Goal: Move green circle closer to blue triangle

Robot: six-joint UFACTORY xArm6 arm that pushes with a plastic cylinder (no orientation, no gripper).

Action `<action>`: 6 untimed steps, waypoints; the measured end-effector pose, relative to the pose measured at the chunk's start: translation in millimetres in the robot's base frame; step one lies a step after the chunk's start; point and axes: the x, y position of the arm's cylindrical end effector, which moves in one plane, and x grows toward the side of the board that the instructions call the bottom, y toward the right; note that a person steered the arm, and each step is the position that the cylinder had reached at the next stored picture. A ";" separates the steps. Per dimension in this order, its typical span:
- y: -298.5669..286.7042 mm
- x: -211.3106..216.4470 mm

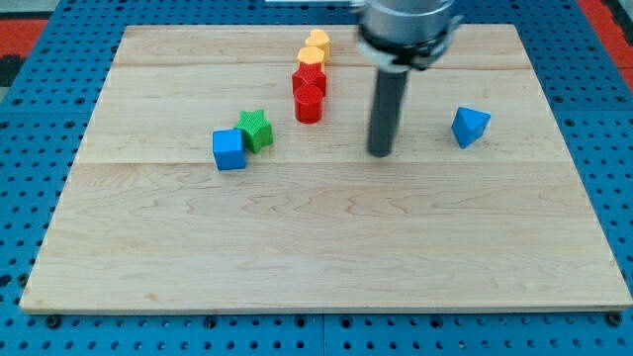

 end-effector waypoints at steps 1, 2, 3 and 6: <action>-31.4 -30.6; -7.8 -58.7; 31.9 -60.3; 30.7 -26.7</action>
